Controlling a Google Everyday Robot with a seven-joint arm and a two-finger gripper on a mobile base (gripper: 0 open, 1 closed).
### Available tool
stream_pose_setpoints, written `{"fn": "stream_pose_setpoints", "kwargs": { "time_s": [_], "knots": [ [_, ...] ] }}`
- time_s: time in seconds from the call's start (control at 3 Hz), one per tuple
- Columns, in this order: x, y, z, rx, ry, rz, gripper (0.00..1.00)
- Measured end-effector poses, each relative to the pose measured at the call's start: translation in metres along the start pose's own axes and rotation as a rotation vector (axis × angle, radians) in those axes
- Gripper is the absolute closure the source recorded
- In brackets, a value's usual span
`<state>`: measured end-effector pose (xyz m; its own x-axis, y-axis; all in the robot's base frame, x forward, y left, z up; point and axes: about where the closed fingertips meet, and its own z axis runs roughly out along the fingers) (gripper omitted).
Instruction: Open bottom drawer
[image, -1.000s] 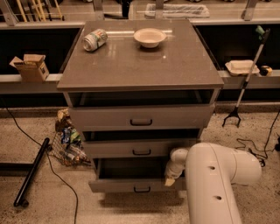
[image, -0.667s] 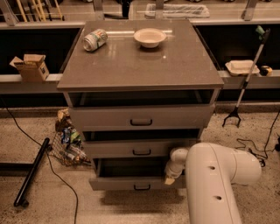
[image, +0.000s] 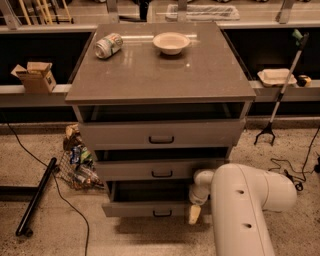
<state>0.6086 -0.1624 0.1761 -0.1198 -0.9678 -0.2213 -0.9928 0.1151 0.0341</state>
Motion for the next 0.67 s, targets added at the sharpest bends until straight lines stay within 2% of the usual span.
{"fn": "stream_pose_setpoints", "kwargs": {
  "time_s": [0.33,0.67],
  "knots": [
    [0.003,0.020,0.011,-0.083,0.026,-0.004,0.00],
    [0.009,0.051,0.015,-0.187,0.065,-0.001,0.01]
  ]
}}
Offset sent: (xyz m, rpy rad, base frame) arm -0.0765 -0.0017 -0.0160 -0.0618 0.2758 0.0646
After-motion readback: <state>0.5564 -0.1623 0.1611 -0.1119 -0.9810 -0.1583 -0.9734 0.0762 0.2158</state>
